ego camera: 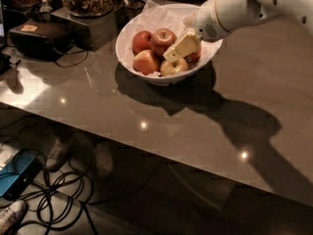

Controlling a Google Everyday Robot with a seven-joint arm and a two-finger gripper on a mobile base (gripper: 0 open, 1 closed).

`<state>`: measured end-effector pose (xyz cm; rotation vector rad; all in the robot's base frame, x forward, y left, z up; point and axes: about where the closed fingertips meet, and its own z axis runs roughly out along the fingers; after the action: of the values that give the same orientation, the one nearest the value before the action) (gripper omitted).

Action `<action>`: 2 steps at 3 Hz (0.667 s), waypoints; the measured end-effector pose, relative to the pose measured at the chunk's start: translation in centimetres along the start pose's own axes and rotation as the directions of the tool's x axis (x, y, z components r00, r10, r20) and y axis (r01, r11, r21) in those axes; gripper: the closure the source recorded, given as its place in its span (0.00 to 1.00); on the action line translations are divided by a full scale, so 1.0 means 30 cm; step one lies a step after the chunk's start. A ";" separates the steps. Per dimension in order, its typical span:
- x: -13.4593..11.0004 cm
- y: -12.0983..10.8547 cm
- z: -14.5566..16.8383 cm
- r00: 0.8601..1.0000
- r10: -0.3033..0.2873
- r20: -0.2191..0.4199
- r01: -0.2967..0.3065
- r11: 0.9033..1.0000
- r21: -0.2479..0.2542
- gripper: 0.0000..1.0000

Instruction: Pick apple from white bowl

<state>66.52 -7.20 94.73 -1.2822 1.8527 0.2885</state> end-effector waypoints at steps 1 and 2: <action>0.018 -0.012 0.029 1.000 0.002 -0.016 -0.002 1.000 -0.008 0.22; 0.025 -0.009 0.067 1.000 0.003 -0.025 -0.003 0.999 -0.032 0.23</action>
Offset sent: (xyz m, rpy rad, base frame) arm 0.0171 0.0080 -0.0251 -0.0207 0.0525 0.0249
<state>67.67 -6.61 93.01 -1.3101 1.8778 0.3060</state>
